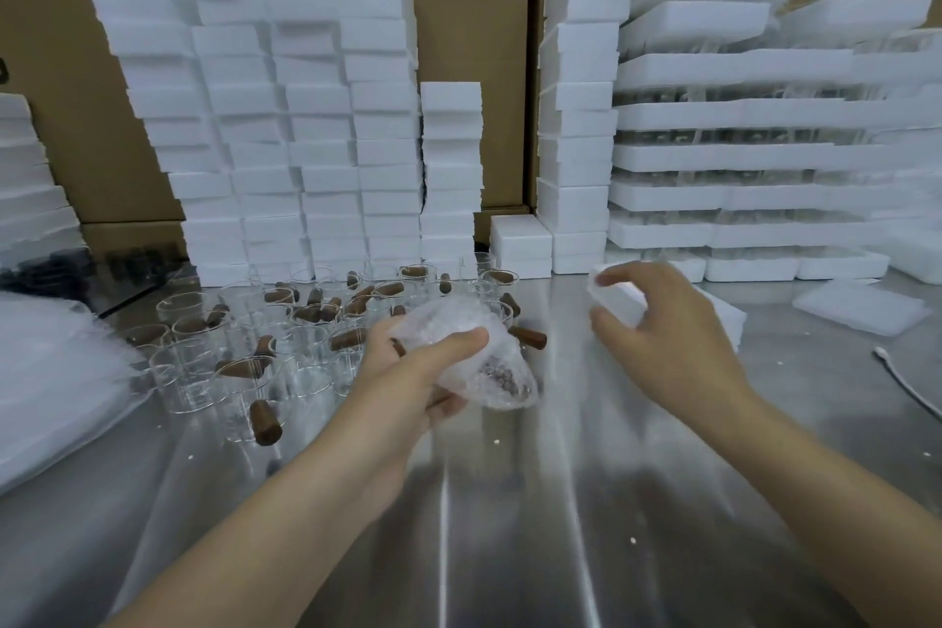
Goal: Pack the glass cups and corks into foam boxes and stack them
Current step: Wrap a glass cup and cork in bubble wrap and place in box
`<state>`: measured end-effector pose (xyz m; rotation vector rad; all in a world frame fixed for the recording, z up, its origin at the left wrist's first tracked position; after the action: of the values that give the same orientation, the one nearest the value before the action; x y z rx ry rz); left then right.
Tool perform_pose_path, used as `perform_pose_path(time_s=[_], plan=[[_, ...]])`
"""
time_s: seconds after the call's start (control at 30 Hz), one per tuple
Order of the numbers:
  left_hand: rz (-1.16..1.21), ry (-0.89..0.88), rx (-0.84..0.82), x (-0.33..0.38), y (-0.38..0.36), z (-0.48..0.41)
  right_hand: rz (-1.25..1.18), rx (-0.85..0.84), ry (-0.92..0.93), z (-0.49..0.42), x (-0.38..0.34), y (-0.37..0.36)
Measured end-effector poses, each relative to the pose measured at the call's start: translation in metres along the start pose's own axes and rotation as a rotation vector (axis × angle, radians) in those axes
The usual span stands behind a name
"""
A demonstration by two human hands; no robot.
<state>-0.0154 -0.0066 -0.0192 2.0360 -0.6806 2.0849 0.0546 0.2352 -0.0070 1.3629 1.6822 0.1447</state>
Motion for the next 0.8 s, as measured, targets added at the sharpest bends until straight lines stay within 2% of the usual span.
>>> perform_pose_path(time_s=[0.07,0.13,0.23,0.33,0.43,0.5,0.6,0.67,0.73,0.8], plan=[[0.045,-0.002,-0.052,0.003,0.002,-0.001,0.256,-0.035,-0.115,-0.008,0.022,0.005],[0.096,-0.001,-0.087,0.006,0.003,-0.001,0.350,-0.107,-0.222,-0.014,0.039,0.009],[0.320,0.074,-0.085,0.010,0.004,-0.002,0.383,-0.123,-0.274,-0.016,0.053,0.012],[0.605,0.168,-0.006,0.013,0.009,-0.004,0.342,-0.029,-0.202,-0.017,0.048,0.015],[0.541,0.107,0.023,0.021,0.009,-0.002,0.212,0.012,-0.055,-0.014,0.027,0.020],[0.532,0.058,0.024,0.027,0.011,-0.001,0.186,-0.029,0.054,-0.007,0.007,0.023],[0.494,-0.041,-0.001,0.036,0.015,0.001,0.222,-0.174,0.161,0.006,-0.022,0.021],[0.422,-0.182,-0.001,0.040,0.017,0.001,0.284,-0.276,0.213,0.016,-0.037,0.017],[0.312,-0.302,0.035,0.043,0.020,0.000,0.402,-0.412,0.250,0.023,-0.045,0.015],[0.192,-0.348,0.049,0.045,0.022,-0.002,0.526,-0.564,0.260,0.026,-0.048,0.015]])
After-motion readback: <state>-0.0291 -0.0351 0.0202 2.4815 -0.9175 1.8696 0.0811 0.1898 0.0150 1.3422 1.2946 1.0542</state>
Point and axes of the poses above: each hand's wrist, its own z-axis away from the middle knuckle, its own y-axis out of the back of the hand, x = y × z, the point moved 1 cm from there along -z, towards the middle knuckle, and after that the axes turned 2 degrees about -x, right-handed, at the moved point
